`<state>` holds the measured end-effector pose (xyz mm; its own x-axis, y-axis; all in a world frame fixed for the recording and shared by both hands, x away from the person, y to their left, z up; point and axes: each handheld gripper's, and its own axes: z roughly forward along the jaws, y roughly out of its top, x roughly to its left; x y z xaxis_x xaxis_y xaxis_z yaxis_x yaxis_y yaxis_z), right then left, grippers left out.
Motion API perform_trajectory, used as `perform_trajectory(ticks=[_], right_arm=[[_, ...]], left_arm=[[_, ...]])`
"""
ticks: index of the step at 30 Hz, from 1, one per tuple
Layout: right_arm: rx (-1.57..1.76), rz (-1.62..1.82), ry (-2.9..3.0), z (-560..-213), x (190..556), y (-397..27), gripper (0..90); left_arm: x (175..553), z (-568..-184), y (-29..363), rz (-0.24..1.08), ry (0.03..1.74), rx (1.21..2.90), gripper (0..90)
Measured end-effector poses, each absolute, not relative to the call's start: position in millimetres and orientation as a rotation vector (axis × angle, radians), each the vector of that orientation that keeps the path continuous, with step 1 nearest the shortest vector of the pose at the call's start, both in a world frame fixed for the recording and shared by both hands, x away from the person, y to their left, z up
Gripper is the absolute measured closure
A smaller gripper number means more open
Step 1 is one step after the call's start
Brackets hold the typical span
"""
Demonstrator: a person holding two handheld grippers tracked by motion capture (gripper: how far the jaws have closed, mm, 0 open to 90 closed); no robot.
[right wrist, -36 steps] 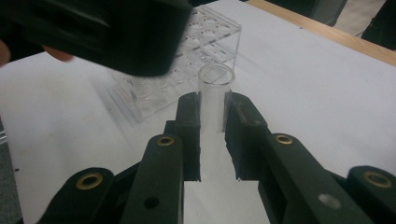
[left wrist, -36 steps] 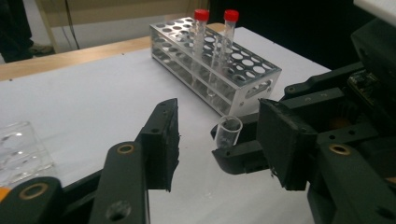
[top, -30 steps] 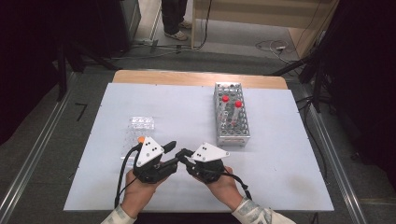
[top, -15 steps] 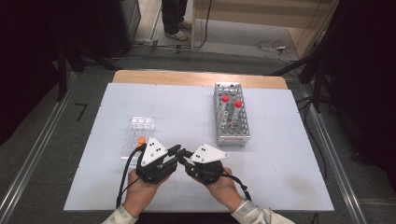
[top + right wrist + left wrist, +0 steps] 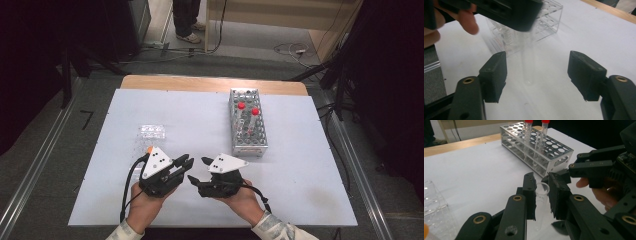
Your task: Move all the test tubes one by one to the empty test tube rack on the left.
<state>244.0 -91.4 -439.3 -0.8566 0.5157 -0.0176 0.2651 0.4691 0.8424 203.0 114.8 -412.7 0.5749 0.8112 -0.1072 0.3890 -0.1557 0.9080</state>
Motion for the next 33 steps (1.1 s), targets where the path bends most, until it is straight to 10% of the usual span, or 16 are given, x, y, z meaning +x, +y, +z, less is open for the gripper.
perform_trajectory(ticks=[33], right_arm=[[0.749,1.325,2.41,-439.2,253.4,-113.9,27.2]], left_arm=[[169.3,-381.3,206.3,0.645,1.143,1.646,77.0]])
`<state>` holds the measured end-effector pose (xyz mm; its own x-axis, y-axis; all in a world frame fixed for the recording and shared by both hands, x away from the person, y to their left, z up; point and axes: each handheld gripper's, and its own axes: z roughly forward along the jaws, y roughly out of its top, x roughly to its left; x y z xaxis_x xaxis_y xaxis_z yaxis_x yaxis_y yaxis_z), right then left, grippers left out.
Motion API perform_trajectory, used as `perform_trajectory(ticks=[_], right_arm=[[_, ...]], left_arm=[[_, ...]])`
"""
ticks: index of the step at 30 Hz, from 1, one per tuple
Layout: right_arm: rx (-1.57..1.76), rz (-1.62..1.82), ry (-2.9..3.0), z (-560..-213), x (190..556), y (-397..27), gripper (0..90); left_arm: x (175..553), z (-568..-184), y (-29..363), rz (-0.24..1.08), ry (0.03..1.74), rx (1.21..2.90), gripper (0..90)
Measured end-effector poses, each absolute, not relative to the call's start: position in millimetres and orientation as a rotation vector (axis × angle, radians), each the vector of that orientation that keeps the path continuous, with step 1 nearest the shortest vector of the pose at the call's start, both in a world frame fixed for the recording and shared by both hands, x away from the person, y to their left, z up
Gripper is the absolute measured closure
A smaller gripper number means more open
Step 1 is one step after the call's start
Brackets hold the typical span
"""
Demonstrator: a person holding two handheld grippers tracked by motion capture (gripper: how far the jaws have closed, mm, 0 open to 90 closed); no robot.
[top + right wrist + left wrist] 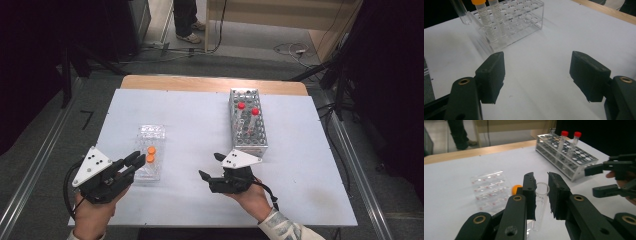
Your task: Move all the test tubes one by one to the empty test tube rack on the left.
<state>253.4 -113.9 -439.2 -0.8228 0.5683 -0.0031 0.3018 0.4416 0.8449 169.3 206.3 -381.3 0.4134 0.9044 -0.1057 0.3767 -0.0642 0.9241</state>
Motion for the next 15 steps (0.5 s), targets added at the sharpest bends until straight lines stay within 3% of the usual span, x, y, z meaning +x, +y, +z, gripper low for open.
perform_trajectory(ticks=[15], right_arm=[[0.752,1.323,2.408,-439.2,253.1,-112.9,27.6]], left_arm=[[193.2,-384.8,215.1,0.726,1.202,1.639,76.9]])
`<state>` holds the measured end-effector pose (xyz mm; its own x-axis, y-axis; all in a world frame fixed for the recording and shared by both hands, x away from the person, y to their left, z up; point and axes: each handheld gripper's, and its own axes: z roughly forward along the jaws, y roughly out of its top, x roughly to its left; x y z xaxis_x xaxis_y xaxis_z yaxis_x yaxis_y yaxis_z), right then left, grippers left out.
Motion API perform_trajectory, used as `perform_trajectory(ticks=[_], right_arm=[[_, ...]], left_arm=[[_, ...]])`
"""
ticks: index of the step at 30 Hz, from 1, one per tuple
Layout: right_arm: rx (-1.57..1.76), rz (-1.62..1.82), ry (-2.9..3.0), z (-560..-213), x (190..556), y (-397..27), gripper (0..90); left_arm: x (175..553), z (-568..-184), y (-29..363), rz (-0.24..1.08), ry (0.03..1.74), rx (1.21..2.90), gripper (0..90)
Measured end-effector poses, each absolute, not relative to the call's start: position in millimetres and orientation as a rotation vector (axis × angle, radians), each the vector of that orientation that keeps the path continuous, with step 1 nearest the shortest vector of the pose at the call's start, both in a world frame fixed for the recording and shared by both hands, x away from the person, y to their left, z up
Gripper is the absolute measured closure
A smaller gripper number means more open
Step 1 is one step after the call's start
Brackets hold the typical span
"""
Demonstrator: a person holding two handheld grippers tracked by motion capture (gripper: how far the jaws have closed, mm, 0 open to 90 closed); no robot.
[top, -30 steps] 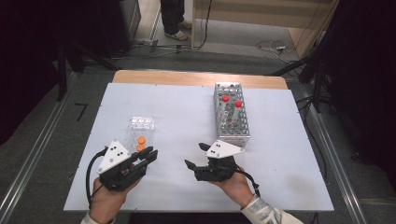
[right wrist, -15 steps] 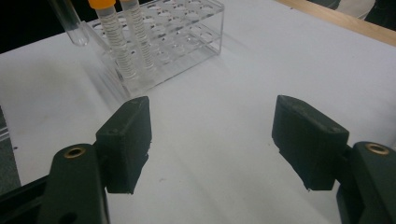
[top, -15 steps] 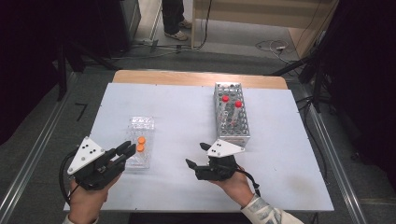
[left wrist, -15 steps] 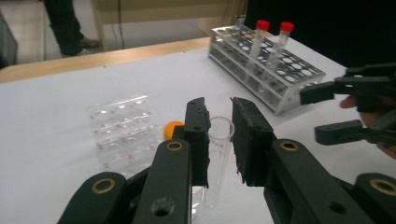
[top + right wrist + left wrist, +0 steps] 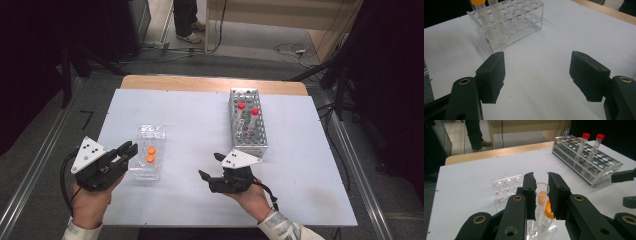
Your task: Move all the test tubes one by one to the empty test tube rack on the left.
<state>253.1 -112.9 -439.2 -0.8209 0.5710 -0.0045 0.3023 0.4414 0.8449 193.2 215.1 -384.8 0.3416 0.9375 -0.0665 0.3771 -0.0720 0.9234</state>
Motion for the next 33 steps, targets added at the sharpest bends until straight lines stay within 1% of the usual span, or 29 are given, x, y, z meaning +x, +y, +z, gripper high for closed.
perform_trajectory(ticks=[8,12,22,28,30,33], right_arm=[[0.756,1.323,2.407,-439.4,253.5,-113.6,27.7],[0.754,1.325,2.405,-439.2,253.4,-113.7,27.8],[0.755,1.325,2.405,-439.0,253.5,-114.1,27.8],[0.757,1.322,2.405,-438.9,253.4,-114.5,27.8],[0.756,1.324,2.405,-438.9,253.4,-114.7,27.8],[0.758,1.325,2.403,-438.6,253.3,-115.0,27.8]], left_arm=[[207.9,-389.4,211.1,0.779,1.225,1.628,76.9],[212.5,-394.8,208.3,0.788,1.233,1.649,76.9],[219.8,-418.2,201.8,0.779,1.272,1.708,76.7],[218.9,-424.3,200.1,0.761,1.283,1.725,76.3],[219.3,-425.4,200.3,0.753,1.287,1.723,75.0],[219.1,-424.8,200.8,0.746,1.288,1.717,69.8]])
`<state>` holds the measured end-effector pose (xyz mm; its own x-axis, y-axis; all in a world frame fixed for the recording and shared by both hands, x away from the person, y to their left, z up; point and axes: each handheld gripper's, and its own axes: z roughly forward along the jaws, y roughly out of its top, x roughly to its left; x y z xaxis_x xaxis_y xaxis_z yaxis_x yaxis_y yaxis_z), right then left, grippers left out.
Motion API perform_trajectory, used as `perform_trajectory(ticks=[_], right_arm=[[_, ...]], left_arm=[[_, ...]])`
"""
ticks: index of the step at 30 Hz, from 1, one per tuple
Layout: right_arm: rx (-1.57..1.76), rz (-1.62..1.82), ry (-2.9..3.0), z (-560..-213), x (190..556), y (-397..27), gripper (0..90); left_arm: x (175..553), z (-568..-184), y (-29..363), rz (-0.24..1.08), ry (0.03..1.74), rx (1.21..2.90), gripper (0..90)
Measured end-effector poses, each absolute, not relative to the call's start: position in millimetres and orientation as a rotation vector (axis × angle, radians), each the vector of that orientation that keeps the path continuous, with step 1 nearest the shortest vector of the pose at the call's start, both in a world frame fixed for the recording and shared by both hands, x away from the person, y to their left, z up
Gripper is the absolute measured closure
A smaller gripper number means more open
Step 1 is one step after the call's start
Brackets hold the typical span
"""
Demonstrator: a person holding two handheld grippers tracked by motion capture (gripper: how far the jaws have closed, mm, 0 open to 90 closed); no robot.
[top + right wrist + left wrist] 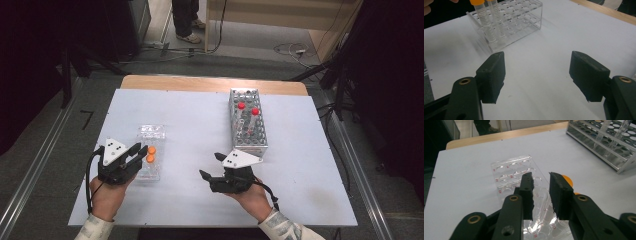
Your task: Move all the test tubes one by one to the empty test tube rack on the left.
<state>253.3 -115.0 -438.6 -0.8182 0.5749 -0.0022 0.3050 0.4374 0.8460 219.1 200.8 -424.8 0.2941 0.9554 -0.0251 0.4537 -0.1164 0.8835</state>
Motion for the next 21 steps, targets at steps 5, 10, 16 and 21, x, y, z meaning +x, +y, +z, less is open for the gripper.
perform_trajectory(ticks=[5,10,16,21], right_arm=[[0.763,1.33,2.391,-437.6,253.6,-116.6,28.0],[0.801,1.321,2.352,-432.8,259.6,-127.8,28.3],[0.931,1.301,2.237,-428.1,277.4,-154.0,32.3],[1.039,1.283,2.13,-428.5,295.4,-172.2,38.4]], left_arm=[[215.2,-419.6,203.7,0.751,1.291,1.663,57.5],[209.2,-413.1,201.8,0.771,1.317,1.558,25.1],[206.4,-410.1,193.3,0.731,1.298,1.565,17.4],[204.9,-407.7,190.1,0.732,1.286,1.561,15.5]])
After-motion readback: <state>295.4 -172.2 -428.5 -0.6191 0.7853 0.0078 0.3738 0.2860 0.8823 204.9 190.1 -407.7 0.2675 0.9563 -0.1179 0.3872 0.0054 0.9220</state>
